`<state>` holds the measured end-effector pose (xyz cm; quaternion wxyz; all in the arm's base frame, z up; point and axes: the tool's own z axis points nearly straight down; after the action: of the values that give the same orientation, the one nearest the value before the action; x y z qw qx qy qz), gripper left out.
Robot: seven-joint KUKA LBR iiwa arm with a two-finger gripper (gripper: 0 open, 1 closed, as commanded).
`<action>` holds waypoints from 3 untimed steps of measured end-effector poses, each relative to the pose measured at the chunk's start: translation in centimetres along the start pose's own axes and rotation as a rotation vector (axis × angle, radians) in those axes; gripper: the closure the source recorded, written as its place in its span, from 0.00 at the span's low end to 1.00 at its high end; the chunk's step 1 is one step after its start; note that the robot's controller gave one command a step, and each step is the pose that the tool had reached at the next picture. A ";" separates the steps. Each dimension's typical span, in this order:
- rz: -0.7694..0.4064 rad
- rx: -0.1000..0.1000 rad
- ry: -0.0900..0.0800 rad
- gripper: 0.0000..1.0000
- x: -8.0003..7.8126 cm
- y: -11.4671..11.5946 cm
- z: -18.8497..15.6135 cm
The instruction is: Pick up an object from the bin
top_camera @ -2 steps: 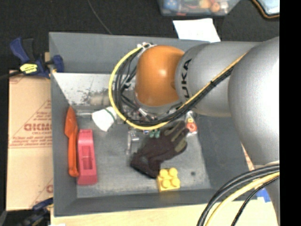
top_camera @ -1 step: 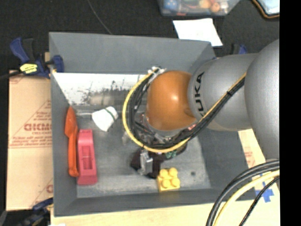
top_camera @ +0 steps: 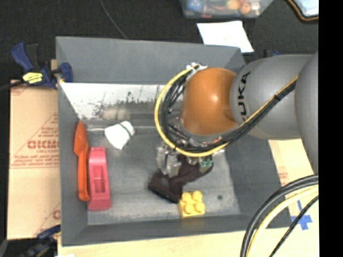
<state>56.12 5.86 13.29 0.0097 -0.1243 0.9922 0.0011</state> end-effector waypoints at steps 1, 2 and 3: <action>0.001 -0.001 0.000 1.00 0.0 0.0 0.0; 0.136 -0.001 -0.001 1.00 1.6 -3.8 -0.5; 0.033 -0.001 -0.003 1.00 -0.9 -3.2 0.1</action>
Offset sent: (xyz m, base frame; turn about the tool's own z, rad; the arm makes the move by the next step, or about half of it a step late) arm -0.0068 -0.0433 0.0043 0.1456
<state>57.77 3.00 13.19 0.0109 -0.1081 0.9941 0.0021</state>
